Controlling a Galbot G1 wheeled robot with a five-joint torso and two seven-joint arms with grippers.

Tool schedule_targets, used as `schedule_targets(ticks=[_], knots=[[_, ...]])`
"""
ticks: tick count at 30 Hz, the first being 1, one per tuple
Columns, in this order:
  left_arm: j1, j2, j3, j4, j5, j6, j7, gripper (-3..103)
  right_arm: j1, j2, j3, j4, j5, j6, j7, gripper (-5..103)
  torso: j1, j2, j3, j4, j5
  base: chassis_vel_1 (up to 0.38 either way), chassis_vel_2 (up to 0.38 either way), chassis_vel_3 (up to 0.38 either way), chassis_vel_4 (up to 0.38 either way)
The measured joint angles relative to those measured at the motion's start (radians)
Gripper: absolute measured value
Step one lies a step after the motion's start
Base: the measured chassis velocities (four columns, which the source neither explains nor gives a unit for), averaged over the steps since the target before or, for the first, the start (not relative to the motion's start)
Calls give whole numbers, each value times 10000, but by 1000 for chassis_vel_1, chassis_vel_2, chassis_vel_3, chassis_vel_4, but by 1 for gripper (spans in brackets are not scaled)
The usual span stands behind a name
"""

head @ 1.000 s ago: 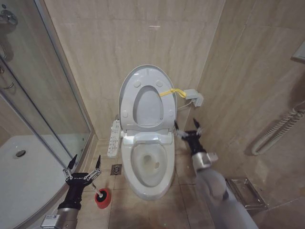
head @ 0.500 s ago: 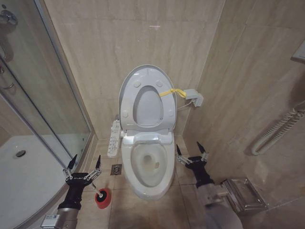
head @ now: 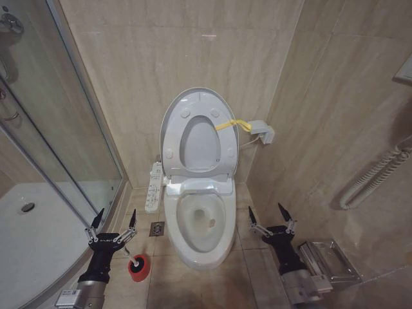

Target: Open the toilet lid, clean the toilet bowl with a toilet brush, close the toilet lid, and flush.

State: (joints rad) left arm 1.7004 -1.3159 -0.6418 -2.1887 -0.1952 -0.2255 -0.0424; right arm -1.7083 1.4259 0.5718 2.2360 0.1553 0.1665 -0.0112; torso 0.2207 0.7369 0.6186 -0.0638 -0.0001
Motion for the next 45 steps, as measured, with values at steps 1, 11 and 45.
schedule_targets(ticks=[1, 11, 45], knots=[[0, 0, 0, 0, 0, 0, 0, 99, 0, 0, 0, 0, 0, 0, 0, 100, 0, 0, 0, 0, 0, 0, 0, 0, 0], [0, 0, 0, 0, 0, 0, 0, 99, -276, -27, 102, 128, 427, -129, -305, 100, 0, 0, 0, 1, 0, 0, 0, 0, 0], [0, 0, 0, 0, 0, 0, 0, 99, -346, 20, -102, -87, 38, 14, -220, 100, 0, 0, 0, -1, 0, 0, 0, 0, 0]])
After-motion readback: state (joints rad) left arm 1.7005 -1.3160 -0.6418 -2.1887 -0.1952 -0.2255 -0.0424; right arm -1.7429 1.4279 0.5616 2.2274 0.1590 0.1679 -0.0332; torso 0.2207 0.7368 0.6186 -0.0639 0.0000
